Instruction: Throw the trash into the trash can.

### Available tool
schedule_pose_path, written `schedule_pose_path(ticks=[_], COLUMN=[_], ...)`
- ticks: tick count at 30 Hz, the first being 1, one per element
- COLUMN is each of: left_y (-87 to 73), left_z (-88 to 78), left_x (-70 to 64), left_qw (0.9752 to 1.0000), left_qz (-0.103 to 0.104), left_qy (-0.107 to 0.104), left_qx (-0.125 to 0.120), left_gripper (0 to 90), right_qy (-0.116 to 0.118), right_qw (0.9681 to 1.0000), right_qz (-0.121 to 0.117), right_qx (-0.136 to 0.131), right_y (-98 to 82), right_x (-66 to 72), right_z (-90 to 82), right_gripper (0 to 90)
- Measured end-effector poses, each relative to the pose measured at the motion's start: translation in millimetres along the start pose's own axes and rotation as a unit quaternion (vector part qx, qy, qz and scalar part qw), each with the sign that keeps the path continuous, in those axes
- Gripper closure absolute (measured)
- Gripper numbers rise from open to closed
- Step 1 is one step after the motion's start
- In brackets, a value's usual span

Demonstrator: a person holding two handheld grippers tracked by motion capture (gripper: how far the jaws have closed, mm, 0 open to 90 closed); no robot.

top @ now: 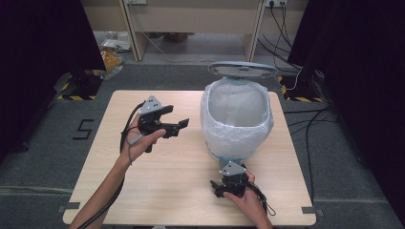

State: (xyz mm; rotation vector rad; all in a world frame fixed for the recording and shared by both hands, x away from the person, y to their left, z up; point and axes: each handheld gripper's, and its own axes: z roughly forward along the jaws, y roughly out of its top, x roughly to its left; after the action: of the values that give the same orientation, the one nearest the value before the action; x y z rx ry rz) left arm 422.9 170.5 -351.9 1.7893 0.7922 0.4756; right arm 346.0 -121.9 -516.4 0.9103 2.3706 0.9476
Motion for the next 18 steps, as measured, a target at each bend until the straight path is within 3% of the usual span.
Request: schedule_pose_path(ticks=[9,18], left_y=[-44.0,-85.4], left_z=[-13.7,-12.9], left_x=[9.4,11.4], left_qw=[0.9995,0.9982], left_qz=[-0.024,-0.043], left_qy=[0.021,0.027], left_qx=[0.003,0.031], left_gripper=[18.6,16.7], right_qy=[0.001,0.001], right_qw=[1.0,1.0], right_qz=[-0.001,-0.002], right_qx=[0.0,-0.001], right_y=[0.0,0.0], right_x=[-0.2,-0.3], right_z=[0.2,0.2], right_gripper=[10.9,10.9])
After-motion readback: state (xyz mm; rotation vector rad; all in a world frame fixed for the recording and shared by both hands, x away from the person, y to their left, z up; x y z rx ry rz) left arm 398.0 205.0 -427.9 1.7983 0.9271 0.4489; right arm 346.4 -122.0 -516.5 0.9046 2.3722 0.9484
